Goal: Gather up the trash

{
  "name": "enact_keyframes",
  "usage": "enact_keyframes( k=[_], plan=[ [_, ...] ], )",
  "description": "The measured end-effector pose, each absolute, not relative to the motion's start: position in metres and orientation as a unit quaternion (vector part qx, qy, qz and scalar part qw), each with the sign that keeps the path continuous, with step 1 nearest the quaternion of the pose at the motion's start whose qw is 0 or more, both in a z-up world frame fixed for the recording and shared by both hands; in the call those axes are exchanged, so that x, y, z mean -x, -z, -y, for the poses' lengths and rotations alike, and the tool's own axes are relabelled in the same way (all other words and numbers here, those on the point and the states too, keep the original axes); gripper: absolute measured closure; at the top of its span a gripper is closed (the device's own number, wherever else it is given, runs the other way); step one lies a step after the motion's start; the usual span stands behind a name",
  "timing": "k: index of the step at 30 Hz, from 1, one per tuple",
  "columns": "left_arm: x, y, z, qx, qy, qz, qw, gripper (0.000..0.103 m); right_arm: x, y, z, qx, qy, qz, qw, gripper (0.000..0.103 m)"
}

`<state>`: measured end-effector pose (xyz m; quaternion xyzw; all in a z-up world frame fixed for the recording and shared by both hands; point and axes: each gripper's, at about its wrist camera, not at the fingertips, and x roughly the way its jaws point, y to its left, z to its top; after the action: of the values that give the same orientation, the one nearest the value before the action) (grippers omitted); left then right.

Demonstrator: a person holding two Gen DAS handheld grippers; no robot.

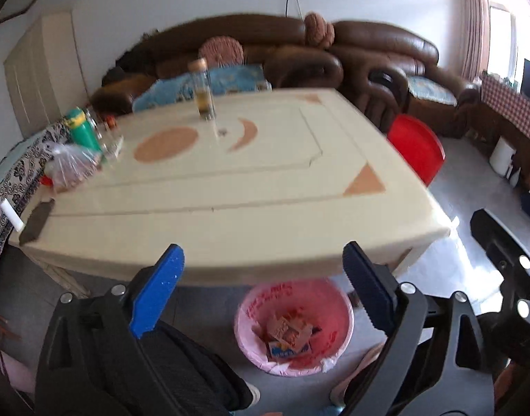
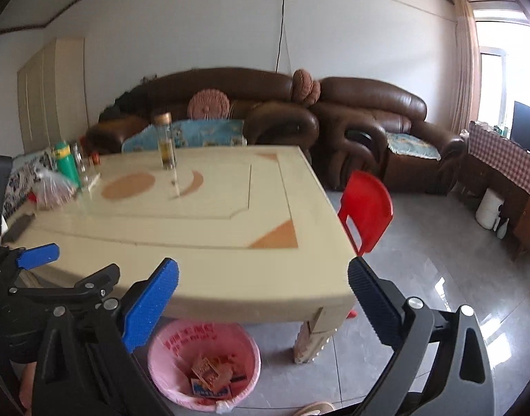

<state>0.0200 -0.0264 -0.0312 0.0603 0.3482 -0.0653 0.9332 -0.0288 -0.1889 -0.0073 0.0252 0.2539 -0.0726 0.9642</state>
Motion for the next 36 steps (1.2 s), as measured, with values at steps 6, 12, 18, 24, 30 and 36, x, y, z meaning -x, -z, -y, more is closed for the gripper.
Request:
enact_keyframes(
  k=[6,12,18,24,30,36],
  plan=[
    [-0.005,0.000,0.016,-0.041,0.056,-0.314,0.947,0.007,0.050,-0.016,0.180,-0.019,0.095,-0.227,0.969,0.007],
    [-0.004,0.000,0.012,-0.037,0.047,-0.319,0.946,0.006,0.059,-0.023,0.168,-0.015,0.097,-0.229,0.968,0.007],
    [-0.001,0.004,0.010,-0.041,0.041,-0.319,0.946,0.006,0.058,-0.022,0.165,-0.009,0.097,-0.233,0.968,0.007],
    [-0.001,0.004,0.007,-0.037,0.042,-0.322,0.945,0.006,0.057,-0.022,0.161,-0.005,0.097,-0.235,0.967,0.007],
    [-0.002,0.003,0.006,-0.035,0.043,-0.324,0.944,0.006,0.056,-0.022,0.160,-0.002,0.095,-0.235,0.967,0.007],
    [-0.001,0.005,0.005,-0.037,0.038,-0.323,0.945,0.006,0.055,-0.021,0.160,-0.003,0.094,-0.237,0.967,0.007]
  ],
)
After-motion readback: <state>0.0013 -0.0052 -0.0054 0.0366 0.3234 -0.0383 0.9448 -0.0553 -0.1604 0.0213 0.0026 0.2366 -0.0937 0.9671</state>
